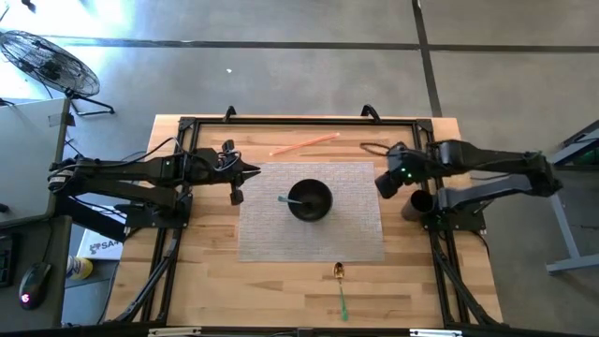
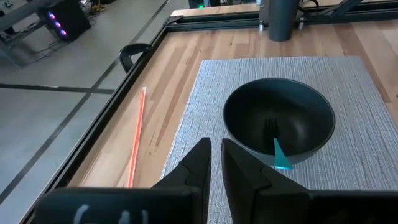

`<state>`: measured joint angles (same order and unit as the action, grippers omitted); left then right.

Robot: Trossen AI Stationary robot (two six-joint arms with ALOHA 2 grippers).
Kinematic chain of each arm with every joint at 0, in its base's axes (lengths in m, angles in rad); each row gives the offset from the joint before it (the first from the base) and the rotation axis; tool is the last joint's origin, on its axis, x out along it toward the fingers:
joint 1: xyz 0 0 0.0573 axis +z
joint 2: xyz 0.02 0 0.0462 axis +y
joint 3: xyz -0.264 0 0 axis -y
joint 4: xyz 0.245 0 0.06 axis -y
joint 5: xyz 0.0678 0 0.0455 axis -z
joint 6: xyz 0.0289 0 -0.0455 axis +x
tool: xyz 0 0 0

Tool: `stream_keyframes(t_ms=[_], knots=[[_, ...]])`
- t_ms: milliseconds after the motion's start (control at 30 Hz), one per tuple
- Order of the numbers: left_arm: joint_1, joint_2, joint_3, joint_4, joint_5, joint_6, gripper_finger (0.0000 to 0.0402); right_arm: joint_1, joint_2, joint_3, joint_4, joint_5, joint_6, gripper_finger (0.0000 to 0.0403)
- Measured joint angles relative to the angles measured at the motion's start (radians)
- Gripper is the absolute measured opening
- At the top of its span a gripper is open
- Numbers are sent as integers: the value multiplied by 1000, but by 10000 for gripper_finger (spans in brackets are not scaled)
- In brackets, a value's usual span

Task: Pick & Place Utensil
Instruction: Put the black cup on the mat to the right of the black bowl

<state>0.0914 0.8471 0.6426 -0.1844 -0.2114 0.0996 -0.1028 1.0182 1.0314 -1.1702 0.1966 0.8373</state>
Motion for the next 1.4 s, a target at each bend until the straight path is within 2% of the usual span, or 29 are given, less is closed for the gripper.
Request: stream_keyframes(t_ms=[133,300,467,600,933,1200,1400], knots=[[0,0,0,0,0,0,35,3,78,28,-169,-99,68,115],[0,0,0,0,0,-1,35,14,124,-14,-224,-260,122,114],[0,0,0,0,1,-1,35,0,127,-35,-238,-225,179,109],[0,0,0,0,1,-1,35,-23,120,-34,-241,-241,175,101],[0,0,0,0,1,-1,35,-35,119,-34,-399,-268,252,70],[0,0,1,0,1,-1,35,-34,121,-63,-381,-260,349,82],[0,0,1,0,1,-1,35,-34,116,-112,-361,-299,360,91]])
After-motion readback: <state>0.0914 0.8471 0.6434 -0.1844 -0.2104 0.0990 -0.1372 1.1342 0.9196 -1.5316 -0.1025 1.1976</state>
